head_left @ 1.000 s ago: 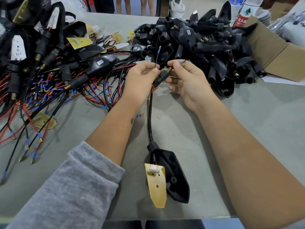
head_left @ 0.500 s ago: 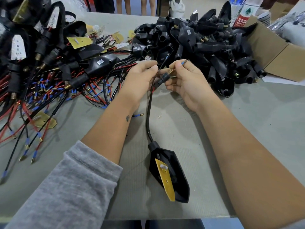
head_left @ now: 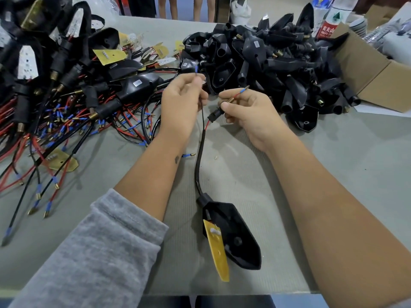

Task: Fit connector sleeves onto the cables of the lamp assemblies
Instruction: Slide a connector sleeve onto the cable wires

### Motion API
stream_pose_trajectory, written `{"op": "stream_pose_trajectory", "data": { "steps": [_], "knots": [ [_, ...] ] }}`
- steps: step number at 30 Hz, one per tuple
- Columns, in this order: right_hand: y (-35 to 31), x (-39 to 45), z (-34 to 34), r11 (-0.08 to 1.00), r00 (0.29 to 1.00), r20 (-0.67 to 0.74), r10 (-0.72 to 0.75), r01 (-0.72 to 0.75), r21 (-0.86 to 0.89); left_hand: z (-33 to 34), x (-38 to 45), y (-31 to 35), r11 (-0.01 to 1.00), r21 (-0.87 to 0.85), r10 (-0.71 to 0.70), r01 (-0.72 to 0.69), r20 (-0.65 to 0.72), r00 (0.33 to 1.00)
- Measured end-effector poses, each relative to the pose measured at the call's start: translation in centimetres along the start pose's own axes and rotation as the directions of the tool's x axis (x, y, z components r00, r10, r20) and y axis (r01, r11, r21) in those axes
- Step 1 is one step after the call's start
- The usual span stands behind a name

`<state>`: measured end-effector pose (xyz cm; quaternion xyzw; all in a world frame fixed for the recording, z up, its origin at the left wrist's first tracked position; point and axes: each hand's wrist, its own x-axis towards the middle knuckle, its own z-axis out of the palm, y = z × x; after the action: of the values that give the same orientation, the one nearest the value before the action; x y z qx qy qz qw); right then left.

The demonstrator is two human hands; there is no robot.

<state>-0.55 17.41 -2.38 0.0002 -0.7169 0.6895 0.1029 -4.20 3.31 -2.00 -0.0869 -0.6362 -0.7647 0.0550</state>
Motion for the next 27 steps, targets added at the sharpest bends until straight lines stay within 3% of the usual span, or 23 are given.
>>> {"op": "stream_pose_trajectory", "data": {
  "steps": [3,7,11,18,27],
  "knots": [
    [0.27,0.22,-0.05,1.0,0.999,-0.037,0.005,-0.006,-0.011,-0.42,0.23,0.02,0.998,-0.049,0.039,-0.041,-0.039,0.998],
    [0.32,0.24,0.01,0.999,0.999,-0.04,-0.005,0.003,-0.044,-0.39,0.13,-0.02,1.0,-0.004,-0.029,0.029,-0.055,0.998],
    [0.03,0.11,0.12,0.999,0.999,-0.042,0.028,-0.028,0.021,-0.28,0.09,0.17,0.997,-0.012,-0.071,0.07,-0.057,0.996],
    [-0.45,-0.21,0.11,0.987,0.997,-0.071,0.039,-0.027,0.156,-0.63,0.25,0.54,1.0,-0.014,-0.014,0.013,-0.099,0.995],
    [-0.58,-0.17,-0.28,0.942,0.985,-0.151,0.085,-0.03,0.333,-0.17,0.26,-0.32,0.926,0.378,-0.036,-0.004,0.098,0.995]
  ]
}}
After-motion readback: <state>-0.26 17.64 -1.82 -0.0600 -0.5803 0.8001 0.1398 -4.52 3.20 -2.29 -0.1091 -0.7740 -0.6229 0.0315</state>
